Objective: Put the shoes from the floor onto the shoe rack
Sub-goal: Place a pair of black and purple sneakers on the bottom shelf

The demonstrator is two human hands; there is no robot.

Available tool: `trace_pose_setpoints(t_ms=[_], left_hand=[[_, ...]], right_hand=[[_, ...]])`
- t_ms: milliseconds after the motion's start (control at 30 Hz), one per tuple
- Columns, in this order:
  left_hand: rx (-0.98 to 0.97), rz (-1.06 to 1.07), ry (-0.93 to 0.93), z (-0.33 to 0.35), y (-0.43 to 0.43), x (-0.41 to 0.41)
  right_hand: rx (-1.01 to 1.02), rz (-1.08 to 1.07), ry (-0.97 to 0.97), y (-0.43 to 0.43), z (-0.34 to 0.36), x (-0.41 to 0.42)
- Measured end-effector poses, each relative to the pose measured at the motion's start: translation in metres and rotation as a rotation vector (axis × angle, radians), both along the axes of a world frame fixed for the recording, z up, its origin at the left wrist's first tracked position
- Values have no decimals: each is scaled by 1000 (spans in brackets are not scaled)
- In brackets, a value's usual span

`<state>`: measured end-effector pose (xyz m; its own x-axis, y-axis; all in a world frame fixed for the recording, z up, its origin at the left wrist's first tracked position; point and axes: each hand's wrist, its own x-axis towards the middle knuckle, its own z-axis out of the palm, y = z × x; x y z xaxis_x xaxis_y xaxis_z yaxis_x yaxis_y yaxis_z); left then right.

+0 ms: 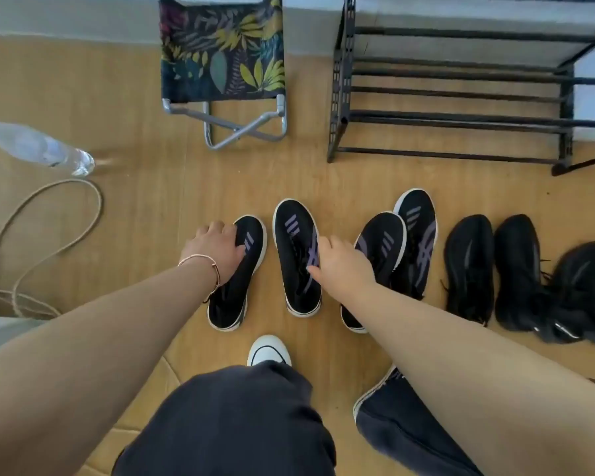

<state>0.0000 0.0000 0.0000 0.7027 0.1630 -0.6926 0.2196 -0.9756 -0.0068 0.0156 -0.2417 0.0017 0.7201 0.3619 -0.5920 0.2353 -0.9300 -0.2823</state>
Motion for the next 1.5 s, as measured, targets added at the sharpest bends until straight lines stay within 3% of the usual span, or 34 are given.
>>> trace_pose_setpoints(t_ms=[200,400,667,967,1200,1500], left_hand=[[-47,267,79,-86,8,-21],[-152,559,-179,-132,21,-37],[-243,842,-266,-148,27,-38],[-381,793,-190,-139,17,-14],[-537,778,-160,-113,-16,44],[-555,692,-125,-76,-102,98]], right_hand=[[-27,-291,174,9,-79,-5],[71,-506,290,6,-121,5],[253,-763,453,-3,-137,13],[284,-898,622,-8,-127,54],[261,-894,588,-55,-91,105],[320,-997,593,-148,-65,134]])
